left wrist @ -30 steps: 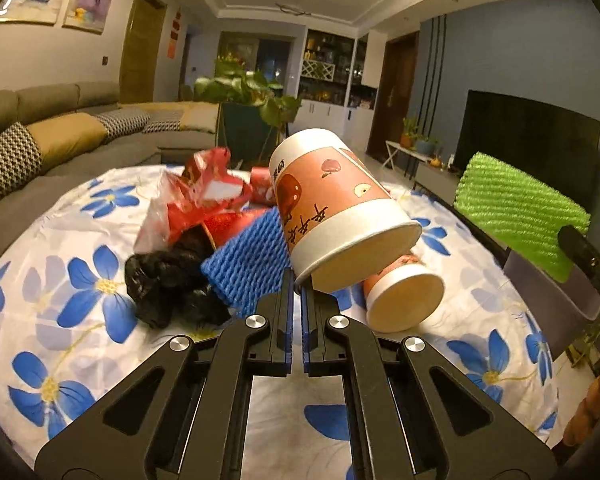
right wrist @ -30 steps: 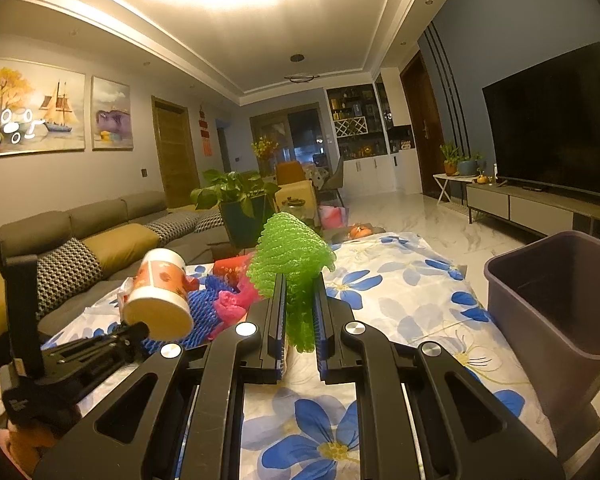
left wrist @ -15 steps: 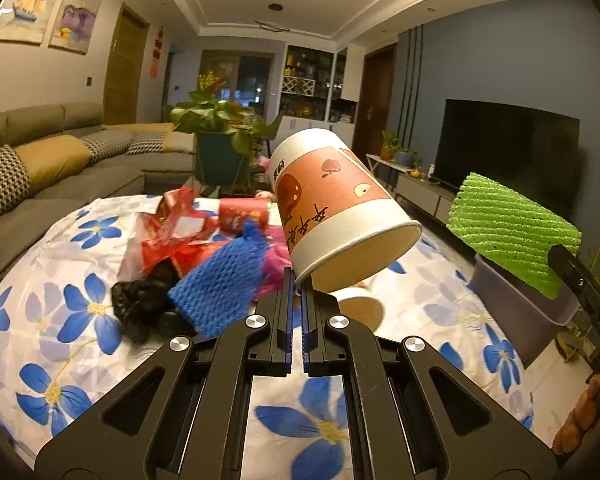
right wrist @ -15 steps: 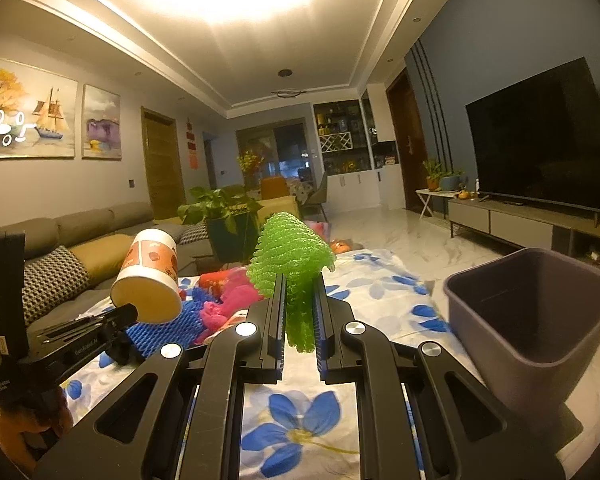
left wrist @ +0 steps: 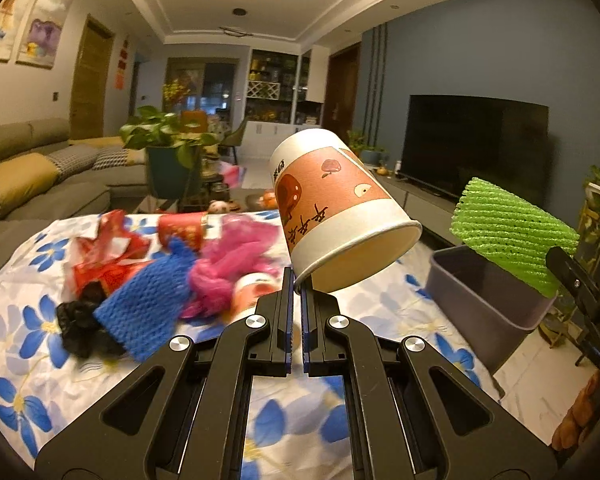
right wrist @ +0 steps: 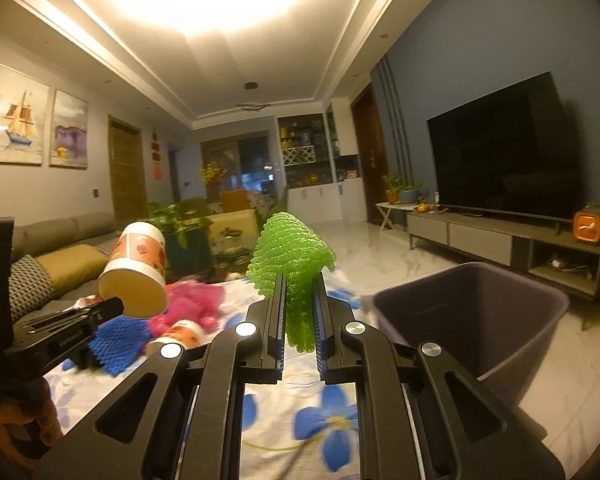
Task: Collect trash
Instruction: 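Carry the cup and green net over the grey bin and open both tools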
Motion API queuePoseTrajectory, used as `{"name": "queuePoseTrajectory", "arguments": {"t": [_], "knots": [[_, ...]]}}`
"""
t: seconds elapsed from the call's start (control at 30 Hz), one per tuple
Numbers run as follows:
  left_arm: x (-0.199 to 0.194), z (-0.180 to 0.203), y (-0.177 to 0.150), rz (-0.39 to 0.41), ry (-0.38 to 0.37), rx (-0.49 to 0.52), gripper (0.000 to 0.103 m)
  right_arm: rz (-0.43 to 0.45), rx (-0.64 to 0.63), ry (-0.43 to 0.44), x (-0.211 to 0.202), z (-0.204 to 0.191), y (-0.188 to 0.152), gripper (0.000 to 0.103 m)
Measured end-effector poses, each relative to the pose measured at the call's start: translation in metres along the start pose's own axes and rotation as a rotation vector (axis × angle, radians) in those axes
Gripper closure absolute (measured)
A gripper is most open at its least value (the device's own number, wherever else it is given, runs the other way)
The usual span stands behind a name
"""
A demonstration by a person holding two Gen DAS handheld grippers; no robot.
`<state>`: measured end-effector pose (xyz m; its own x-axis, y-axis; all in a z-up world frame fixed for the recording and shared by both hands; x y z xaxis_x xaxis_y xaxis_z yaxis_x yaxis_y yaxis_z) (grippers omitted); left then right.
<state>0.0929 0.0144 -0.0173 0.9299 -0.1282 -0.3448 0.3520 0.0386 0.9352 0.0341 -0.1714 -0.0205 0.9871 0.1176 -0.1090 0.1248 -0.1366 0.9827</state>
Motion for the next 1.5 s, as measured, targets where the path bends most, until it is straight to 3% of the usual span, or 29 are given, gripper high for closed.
{"name": "queuePoseTrajectory", "arguments": {"t": [0.57, 0.93, 1.5], "knots": [[0.045, 0.119, 0.027, 0.043, -0.22, 0.101, 0.101, 0.071, 0.019, -0.264, -0.002, 0.088, 0.011, 0.09], [0.084, 0.168, 0.018, 0.013, -0.295, 0.137, 0.101, 0.062, 0.037, -0.295, 0.005, 0.108, 0.011, 0.09], [0.111, 0.196, 0.01, -0.038, -0.333, 0.15, 0.101, 0.043, 0.047, -0.298, 0.015, 0.107, 0.013, 0.09]]}}
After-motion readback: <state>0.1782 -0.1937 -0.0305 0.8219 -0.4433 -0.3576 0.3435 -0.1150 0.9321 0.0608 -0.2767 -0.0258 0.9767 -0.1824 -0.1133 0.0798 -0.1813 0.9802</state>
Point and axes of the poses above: each gripper's, at about its wrist camera, not at the fingertips, and x roughly the way its jaws point, z to its right, y to its top, the point moved 1 cm from there along x, roughly the way its jaws point, and after that the axes turned 4 degrees about y, right-handed, at the moved point
